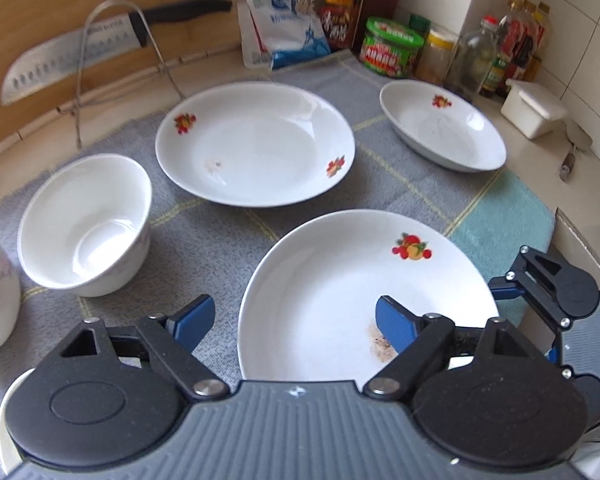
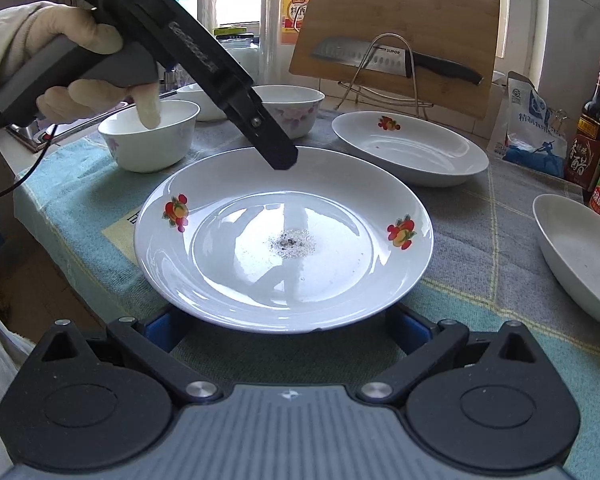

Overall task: Organize plates and bowls
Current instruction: 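Carry the held plate with the left tool toward another white plate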

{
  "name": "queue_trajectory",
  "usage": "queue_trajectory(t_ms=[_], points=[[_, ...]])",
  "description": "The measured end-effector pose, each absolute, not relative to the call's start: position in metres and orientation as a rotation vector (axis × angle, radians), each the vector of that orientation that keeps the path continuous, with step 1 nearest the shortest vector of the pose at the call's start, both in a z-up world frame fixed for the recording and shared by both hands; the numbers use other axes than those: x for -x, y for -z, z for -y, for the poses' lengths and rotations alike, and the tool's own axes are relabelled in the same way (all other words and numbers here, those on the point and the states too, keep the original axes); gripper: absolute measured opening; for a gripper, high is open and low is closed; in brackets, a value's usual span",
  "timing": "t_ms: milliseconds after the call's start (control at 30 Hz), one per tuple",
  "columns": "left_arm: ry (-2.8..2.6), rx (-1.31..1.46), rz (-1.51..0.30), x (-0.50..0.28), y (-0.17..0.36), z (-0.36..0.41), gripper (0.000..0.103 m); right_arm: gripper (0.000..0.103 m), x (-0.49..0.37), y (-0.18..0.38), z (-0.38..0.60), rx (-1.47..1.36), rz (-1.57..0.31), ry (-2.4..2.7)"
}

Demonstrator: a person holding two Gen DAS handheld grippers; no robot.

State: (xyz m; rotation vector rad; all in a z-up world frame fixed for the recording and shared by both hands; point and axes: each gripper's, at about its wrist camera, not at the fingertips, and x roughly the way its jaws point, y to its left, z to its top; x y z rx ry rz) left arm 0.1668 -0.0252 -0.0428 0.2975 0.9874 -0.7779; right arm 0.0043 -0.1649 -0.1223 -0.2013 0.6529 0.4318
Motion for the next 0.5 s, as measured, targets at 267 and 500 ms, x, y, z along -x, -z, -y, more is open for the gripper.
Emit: queue_trajectory(t_ms=[267,500], points=[[0.792,-0.328,-1.102,-0.185,0.058,0.032,0.073,0.103,-0.006,0.123,0.165,0.208,-0.647,-0.453],[0.847,-0.326,-1.171,-0.195,0.061,0.039,0.064,0.103,-0.010,0.121,0.163,0.220,-0.659,-0.472]])
